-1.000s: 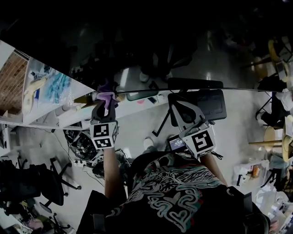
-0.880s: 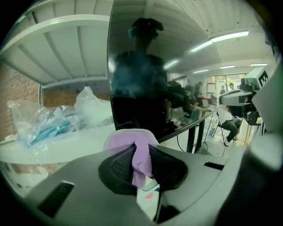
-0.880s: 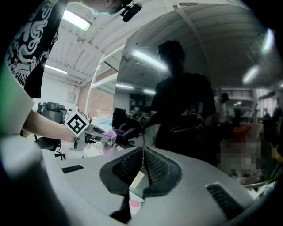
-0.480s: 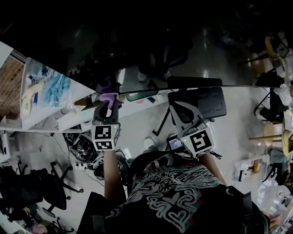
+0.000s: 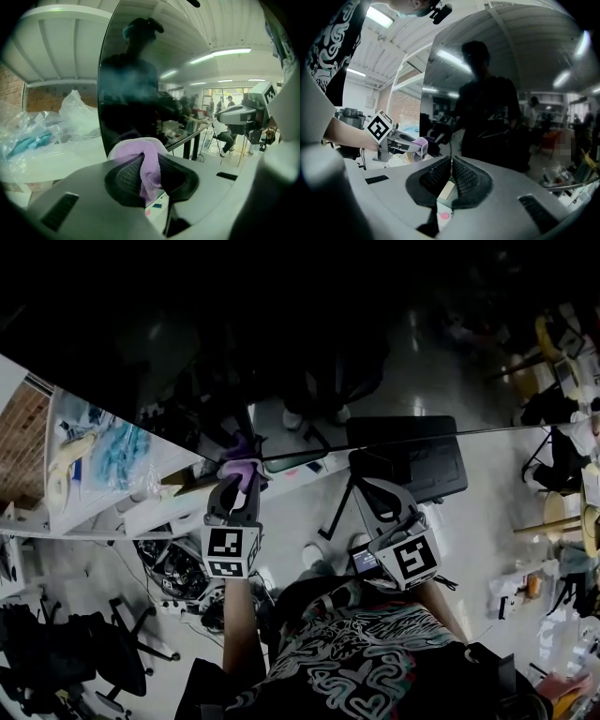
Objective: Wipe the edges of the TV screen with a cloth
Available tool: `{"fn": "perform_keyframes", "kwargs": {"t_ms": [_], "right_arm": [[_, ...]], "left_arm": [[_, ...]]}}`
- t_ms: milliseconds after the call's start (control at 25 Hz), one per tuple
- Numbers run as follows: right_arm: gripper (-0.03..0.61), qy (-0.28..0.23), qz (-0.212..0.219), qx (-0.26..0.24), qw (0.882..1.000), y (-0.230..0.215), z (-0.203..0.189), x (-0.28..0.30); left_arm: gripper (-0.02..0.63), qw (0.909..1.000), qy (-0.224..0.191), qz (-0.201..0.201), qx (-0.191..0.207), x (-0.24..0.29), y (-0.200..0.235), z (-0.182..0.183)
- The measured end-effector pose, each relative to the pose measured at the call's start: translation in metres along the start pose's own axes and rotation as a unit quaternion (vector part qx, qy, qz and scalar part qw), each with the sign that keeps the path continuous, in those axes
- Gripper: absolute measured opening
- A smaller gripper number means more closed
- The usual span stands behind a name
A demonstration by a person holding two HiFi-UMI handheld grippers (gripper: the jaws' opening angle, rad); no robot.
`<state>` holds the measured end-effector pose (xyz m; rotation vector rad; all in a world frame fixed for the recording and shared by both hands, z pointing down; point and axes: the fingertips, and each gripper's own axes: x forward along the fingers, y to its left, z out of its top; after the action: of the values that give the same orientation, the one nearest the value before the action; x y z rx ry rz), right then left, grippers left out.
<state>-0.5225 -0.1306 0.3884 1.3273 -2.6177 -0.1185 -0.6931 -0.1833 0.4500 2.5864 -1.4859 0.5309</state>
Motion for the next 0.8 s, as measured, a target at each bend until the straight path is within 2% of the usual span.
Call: {"fn": "perform_keyframes", "kwargs": {"t_ms": [440, 800], "right_arm": [[0.034, 0.016, -0.042, 0.006, 0.999, -0.006, -0.004, 0.003], [0.034, 0.03, -0.081, 0.031, 0.996, -0.032, -0.021, -0.01]], "left_arm": [[0.071, 0.9987, -0.008, -0.05, 0.003, 0.007, -0.012, 0.006], [0.071, 0.9979, -0.02, -0.062, -0.007, 0.019, -0.031, 0.012]]}}
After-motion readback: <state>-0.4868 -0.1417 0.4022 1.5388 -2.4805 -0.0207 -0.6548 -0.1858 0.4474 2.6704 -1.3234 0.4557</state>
